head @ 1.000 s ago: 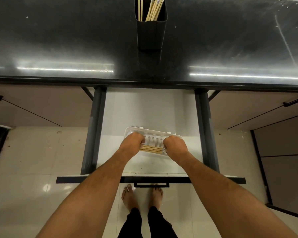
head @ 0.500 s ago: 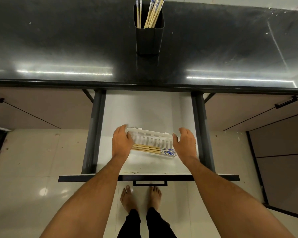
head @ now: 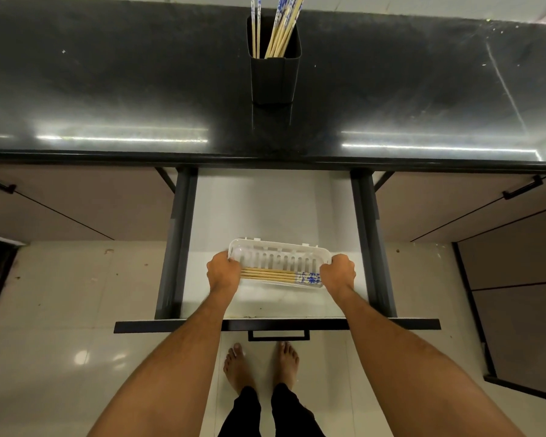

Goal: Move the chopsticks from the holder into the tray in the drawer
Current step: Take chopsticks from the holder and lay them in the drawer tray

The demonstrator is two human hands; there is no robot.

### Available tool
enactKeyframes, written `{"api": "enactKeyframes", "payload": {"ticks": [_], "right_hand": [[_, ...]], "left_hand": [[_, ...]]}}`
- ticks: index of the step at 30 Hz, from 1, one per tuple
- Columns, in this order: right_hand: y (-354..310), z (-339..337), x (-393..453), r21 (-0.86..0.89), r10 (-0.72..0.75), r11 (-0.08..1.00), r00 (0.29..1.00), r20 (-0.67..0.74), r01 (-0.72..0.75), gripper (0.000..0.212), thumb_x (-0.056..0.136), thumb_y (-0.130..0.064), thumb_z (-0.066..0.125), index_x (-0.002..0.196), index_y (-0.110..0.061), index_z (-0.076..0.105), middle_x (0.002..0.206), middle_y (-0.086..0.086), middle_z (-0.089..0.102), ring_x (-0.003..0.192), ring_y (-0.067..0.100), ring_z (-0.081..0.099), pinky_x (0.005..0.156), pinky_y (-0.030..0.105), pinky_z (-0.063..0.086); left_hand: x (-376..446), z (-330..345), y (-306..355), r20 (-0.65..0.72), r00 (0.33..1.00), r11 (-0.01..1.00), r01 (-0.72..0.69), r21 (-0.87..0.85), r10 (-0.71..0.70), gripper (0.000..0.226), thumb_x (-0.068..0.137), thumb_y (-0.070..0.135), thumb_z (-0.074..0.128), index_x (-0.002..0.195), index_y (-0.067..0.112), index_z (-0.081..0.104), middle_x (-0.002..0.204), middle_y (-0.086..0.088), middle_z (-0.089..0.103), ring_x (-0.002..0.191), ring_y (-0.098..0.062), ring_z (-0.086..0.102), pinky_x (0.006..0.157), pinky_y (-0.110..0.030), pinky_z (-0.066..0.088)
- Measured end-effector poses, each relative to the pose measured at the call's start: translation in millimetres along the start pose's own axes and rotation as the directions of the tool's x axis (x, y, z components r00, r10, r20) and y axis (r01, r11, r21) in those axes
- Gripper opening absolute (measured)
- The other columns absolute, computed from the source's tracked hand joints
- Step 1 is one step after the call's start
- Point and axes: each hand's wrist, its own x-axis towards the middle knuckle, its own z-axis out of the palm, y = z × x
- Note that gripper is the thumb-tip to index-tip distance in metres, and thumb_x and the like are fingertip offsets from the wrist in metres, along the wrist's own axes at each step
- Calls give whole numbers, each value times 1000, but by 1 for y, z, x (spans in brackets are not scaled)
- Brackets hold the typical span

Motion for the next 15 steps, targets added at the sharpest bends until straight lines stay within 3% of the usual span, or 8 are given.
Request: {"api": "enactKeyframes", "payload": {"ticks": [3, 15], "right_hand": [[-4, 0, 4, -5, -1, 1000, 1000, 8, 1, 16, 92, -8, 69, 107, -2, 66, 108, 15, 72, 94, 31, 72, 71, 33, 59], [-3, -2, 5, -18, -24, 1000, 1000, -10, 24, 15, 95, -10, 67, 108, -2, 67, 108, 16, 72, 92, 30, 71, 78, 37, 60]], "left_hand": [[-2, -1, -4, -7, 999, 999, 37, 5, -37, 24, 103, 22, 55, 105, 4, 71, 100, -15, 71, 85, -24, 65, 82, -39, 59], [-7, -3, -4, 11, 997, 997, 72, 8, -73, 18, 102, 21, 57, 106, 7, 69, 99, -9, 68, 84, -20, 62, 84, -36, 57]]}}
